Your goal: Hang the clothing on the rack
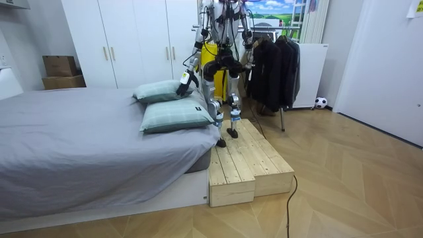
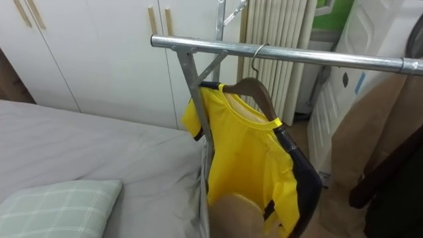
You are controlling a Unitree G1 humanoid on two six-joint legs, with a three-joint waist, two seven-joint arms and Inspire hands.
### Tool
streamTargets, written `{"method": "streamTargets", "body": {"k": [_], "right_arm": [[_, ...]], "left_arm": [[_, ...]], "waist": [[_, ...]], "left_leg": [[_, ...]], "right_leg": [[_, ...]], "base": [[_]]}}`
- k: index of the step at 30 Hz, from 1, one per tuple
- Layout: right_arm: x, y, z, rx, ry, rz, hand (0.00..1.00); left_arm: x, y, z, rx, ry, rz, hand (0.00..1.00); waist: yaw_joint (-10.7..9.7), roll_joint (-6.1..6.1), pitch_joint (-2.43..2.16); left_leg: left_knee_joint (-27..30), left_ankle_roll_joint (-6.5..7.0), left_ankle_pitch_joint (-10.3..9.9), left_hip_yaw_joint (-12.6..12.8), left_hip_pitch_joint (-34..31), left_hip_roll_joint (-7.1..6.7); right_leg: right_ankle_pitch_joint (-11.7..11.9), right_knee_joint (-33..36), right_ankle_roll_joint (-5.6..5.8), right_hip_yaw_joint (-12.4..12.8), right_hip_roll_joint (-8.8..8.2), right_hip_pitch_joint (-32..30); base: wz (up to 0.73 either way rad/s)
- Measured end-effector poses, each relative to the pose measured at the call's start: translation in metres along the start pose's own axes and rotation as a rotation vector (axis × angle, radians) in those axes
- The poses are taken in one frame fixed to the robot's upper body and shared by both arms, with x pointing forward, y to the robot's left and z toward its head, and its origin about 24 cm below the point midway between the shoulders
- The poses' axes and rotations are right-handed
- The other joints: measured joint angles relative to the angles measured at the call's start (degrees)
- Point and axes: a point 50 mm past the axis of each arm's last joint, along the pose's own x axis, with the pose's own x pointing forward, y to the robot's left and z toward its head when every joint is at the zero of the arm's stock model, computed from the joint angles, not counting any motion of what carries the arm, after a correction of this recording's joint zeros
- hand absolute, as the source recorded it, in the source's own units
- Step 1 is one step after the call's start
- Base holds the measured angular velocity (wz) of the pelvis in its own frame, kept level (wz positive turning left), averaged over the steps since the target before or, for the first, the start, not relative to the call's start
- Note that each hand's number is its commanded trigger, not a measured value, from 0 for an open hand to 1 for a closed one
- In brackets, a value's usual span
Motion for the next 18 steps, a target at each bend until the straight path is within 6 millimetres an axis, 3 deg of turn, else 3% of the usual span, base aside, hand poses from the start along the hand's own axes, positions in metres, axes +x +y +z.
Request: {"method": "streamTargets", "body": {"k": [18], "right_arm": [[0.009,0.023,0.013,-0.105,0.008,0.066,0.0]], "left_arm": [[0.0,-0.001,-0.004,0.033,0.004,-0.013,0.0]], "waist": [[0.7,-0.22,0.0]], "left_leg": [[-0.2,0.01,-0.1,-1.0,1.4,-0.09]], "right_leg": [[-0.3,-0.2,0.29,-0.4,-0.11,1.7]], "base": [[0.02]]}}
